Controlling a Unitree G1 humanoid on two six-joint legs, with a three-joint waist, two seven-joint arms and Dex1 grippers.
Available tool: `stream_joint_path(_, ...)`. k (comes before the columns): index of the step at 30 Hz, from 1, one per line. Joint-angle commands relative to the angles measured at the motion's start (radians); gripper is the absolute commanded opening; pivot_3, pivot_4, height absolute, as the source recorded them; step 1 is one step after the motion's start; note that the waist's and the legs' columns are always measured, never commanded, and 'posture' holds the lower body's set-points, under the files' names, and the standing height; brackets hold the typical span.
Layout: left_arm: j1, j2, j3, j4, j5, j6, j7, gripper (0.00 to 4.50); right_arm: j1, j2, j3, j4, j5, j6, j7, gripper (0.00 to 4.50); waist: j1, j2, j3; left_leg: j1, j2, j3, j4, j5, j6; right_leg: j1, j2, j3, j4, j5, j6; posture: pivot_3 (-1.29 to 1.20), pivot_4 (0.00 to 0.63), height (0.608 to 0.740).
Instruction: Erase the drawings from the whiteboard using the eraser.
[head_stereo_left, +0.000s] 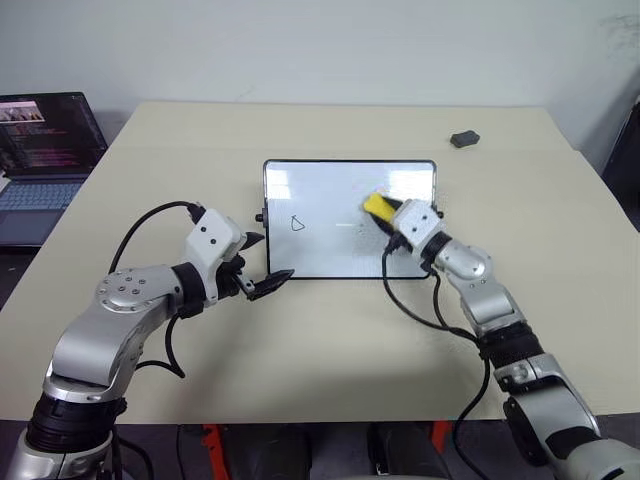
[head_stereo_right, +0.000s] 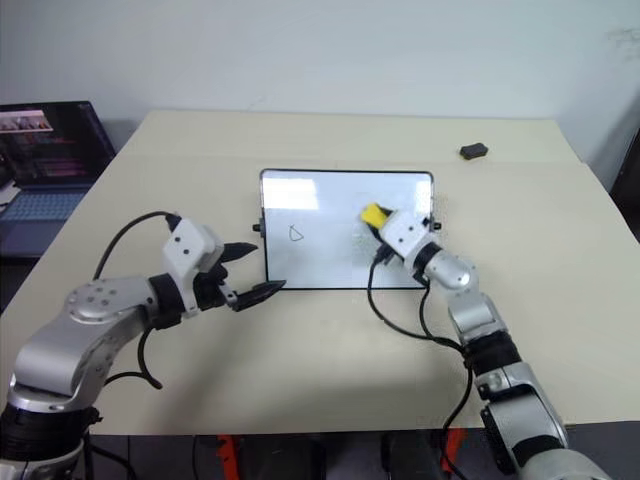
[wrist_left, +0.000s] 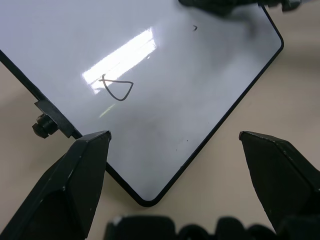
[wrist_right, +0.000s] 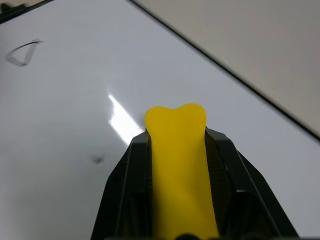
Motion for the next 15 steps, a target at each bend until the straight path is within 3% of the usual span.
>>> stream_joint_path(1,-0.013,0.006,0.010,-0.028,-0.006,-0.003,-0.006,4.50,0.043,-0.022,0.062,-0.011,-0.044,0.044,0.062,1.09,-0.001,0.000,0.000,0.001,0.000,0.000,0.000,0.000,0.000,0.000,0.000,0.000,0.000,0.000,0.000,0.00,0.150,0.740)
stream_joint_path(8,-0.014,0.006,0.008,-0.027,-0.005,-0.002,-0.007,4.50,0.057,-0.033,0.091,-0.078,-0.062,0.083,0.100,1.09,-0.001,0.000,0.000,0.001,0.000,-0.001,0.002,0.000,0.000,0.000,0.000,0.000,0.003,0.001,0.000,0.00,0.150,0.740)
stream_joint_path(15,0.003,-0.005,0.027,-0.032,-0.013,0.004,0.007,4.50,0.086,-0.012,-0.051,-0.262,0.134,0.165,0.109,1.09,0.004,0.000,0.001,-0.002,0.000,-0.001,0.001,0.000,0.000,-0.001,0.000,-0.001,0.001,0.001,0.000,0.00,0.150,0.740)
